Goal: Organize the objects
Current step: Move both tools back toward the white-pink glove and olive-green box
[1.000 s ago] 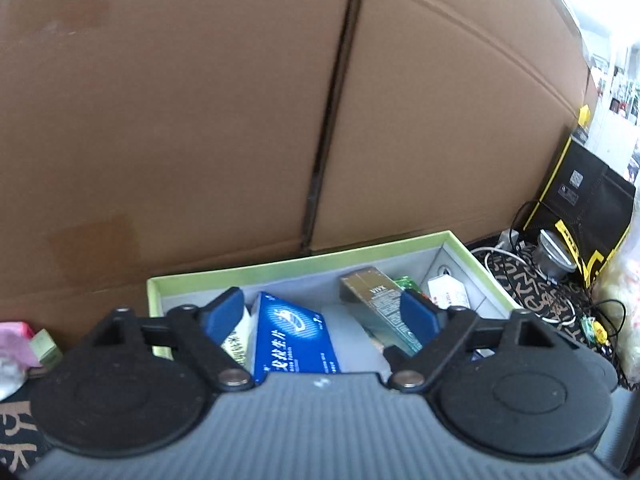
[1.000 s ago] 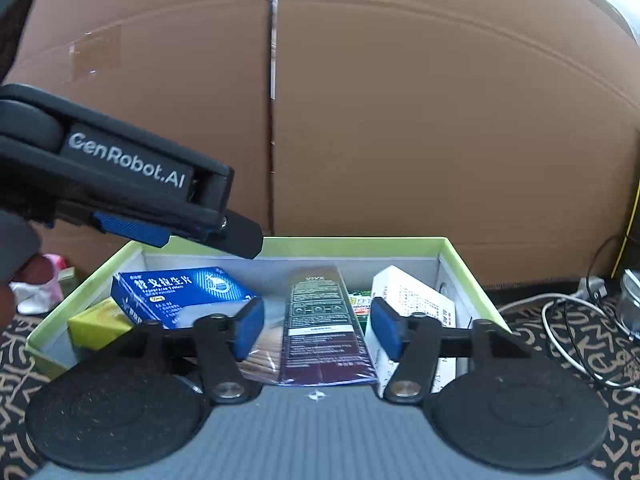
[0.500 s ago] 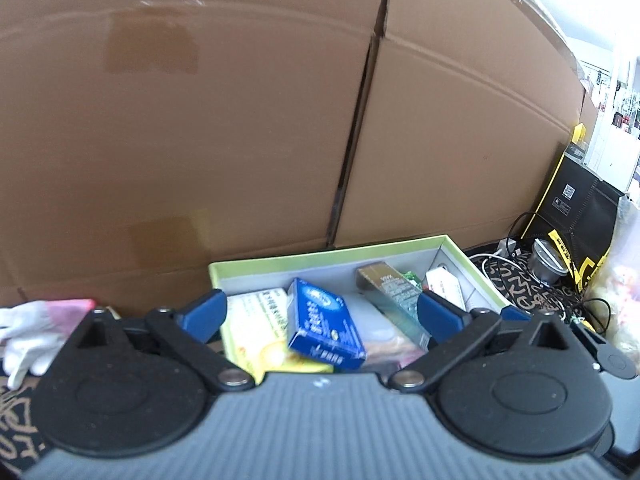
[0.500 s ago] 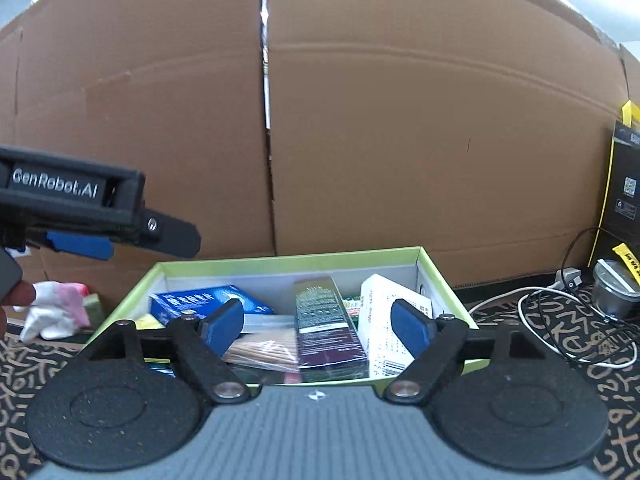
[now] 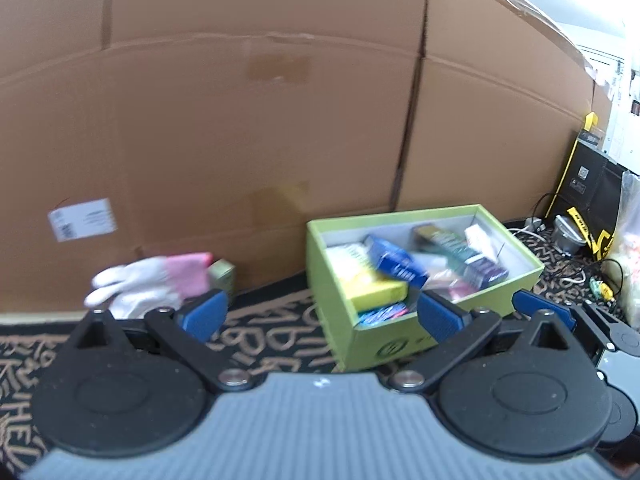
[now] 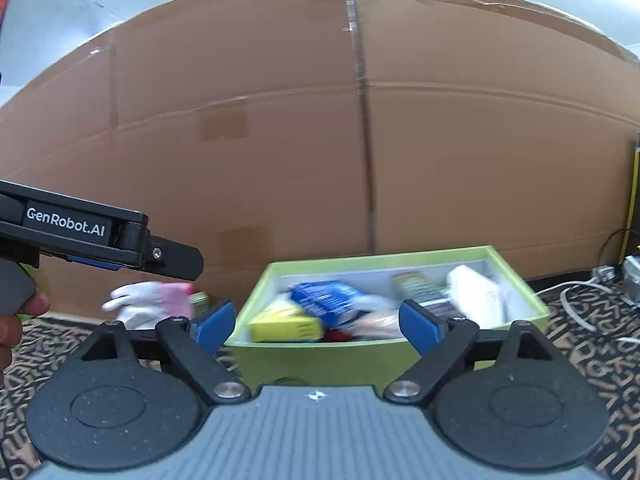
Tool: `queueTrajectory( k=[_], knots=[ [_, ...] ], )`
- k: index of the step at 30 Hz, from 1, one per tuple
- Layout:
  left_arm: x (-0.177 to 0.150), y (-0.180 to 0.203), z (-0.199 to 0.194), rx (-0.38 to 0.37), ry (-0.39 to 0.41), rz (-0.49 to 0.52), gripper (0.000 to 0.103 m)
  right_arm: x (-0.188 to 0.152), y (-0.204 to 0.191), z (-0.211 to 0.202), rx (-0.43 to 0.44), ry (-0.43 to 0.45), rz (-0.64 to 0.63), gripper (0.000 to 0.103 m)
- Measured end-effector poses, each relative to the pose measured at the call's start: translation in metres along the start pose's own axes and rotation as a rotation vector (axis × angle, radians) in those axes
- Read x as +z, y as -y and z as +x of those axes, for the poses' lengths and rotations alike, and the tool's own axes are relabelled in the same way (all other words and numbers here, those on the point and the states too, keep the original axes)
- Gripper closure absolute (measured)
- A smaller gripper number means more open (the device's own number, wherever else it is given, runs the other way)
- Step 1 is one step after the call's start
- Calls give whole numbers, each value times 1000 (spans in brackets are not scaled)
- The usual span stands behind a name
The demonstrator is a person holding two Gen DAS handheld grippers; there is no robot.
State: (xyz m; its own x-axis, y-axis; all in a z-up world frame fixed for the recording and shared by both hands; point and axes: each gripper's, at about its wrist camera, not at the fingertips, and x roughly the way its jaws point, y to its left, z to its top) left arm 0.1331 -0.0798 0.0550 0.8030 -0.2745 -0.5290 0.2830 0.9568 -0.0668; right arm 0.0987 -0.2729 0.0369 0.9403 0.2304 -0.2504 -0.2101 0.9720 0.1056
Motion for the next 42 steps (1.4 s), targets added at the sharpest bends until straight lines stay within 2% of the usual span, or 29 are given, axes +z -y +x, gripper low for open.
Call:
queueTrajectory(
  k=[7, 15, 24, 35, 42],
  knots=[
    [-32, -36, -22, 75, -2, -38, 0, -20, -42, -2, 75, -48, -31, 11],
    [-59, -75, -27, 156, -34, -83, 0, -41, -75, 7, 129, -106, -43, 11],
    [-76, -118, -18, 174, -62, -146, 0, -50, -108, 20, 163, -141, -105, 11],
    [-64, -170, 10, 180, -16, -206, 0, -50, -143, 52, 199, -149, -157, 11],
    [-43, -180, 57, 185, -17, -157, 0, -42, -158, 87, 167, -135, -187, 11]
  ],
)
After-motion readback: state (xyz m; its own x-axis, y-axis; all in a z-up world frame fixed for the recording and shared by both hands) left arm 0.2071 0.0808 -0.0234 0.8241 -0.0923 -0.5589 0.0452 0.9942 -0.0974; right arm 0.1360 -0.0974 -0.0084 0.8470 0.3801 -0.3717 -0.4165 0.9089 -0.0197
